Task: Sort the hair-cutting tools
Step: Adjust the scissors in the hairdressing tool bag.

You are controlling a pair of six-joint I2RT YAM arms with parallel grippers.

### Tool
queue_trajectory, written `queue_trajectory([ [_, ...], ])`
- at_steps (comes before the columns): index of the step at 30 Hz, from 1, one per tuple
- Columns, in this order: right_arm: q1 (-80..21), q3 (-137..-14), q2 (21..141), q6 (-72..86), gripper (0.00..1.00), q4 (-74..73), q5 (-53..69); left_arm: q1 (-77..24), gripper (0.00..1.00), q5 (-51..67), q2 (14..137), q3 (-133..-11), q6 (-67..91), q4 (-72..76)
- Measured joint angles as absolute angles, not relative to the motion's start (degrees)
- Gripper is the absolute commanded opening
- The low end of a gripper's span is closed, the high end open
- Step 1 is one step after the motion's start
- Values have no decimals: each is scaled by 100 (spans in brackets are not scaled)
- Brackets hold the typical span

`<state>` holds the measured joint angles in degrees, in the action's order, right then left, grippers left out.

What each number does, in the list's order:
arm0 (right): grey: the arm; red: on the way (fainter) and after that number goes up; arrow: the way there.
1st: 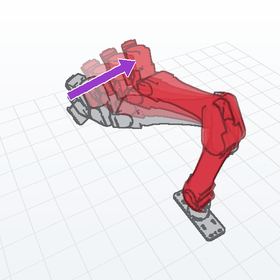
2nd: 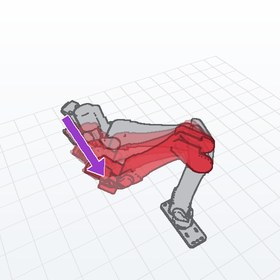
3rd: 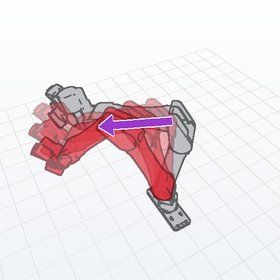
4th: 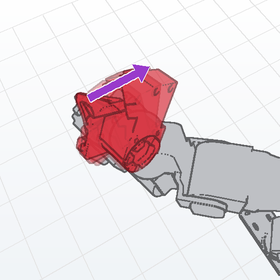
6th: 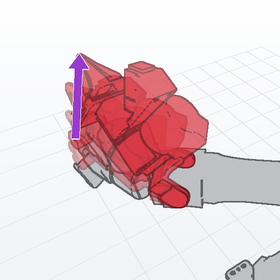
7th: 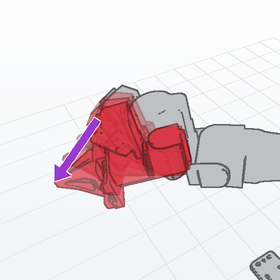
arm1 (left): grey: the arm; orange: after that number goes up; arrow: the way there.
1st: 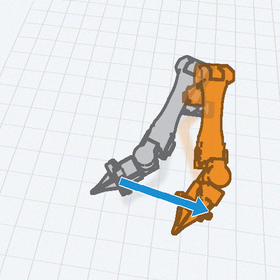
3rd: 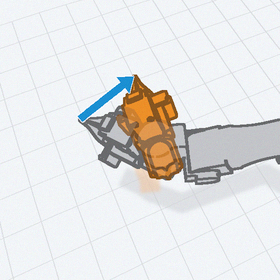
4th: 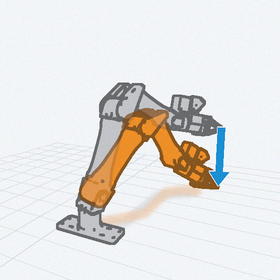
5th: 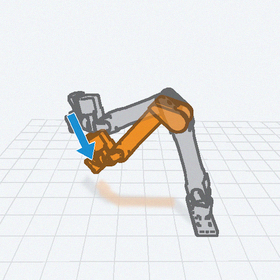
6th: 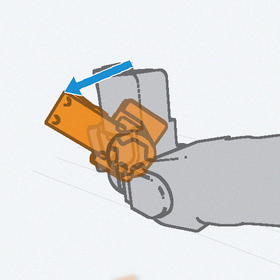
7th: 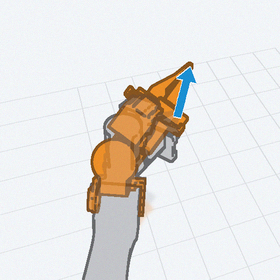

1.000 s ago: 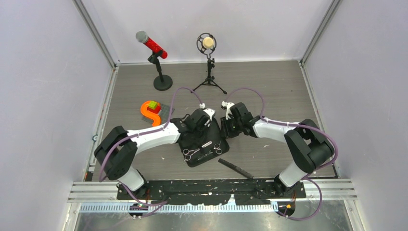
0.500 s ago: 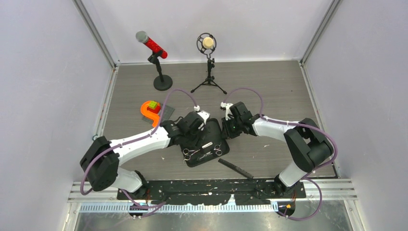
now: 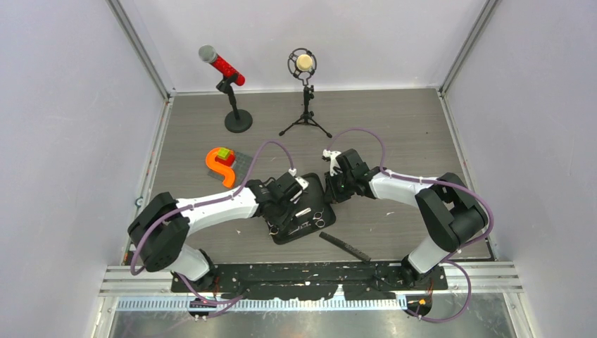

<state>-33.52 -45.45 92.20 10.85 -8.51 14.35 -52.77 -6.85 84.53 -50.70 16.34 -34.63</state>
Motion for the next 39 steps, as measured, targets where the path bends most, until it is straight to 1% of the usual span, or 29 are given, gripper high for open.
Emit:
queue_trajectory([
  [12,-3336,-4545,9229,1087,10,-840,1468,-5315,47,-510,8757,-5063,1782,-3629],
  [14,-3336,-4545,9231,1087,9,-838,1468,-5315,45,-486,8847,-5063,1809,-3629],
  [16,-3336,-4545,9238,1090,9,-834,1470,-5315,38,-447,8969,-5124,1868,-3658],
  [17,-3336,-4545,9238,1094,8,-829,1472,-5315,32,-438,9026,-5179,1903,-3706],
  [19,-3334,-4545,9240,1114,6,-827,1472,-5315,16,-377,9124,-5282,1944,-3795],
  [21,-3328,-4543,9240,1151,5,-825,1474,-5315,2,-340,9207,-5384,2029,-3892],
  [22,-3326,-4541,9240,1173,5,-823,1474,-5315,0,-336,9244,-5439,2062,-3948],
  [35,-3304,-4414,9314,1382,5,-322,1555,-5310,0,-97,9616,-5878,2005,-4152],
  [39,-3367,-4313,9358,1522,5,32,1651,-5312,0,47,9677,-5955,1894,-3710],
])
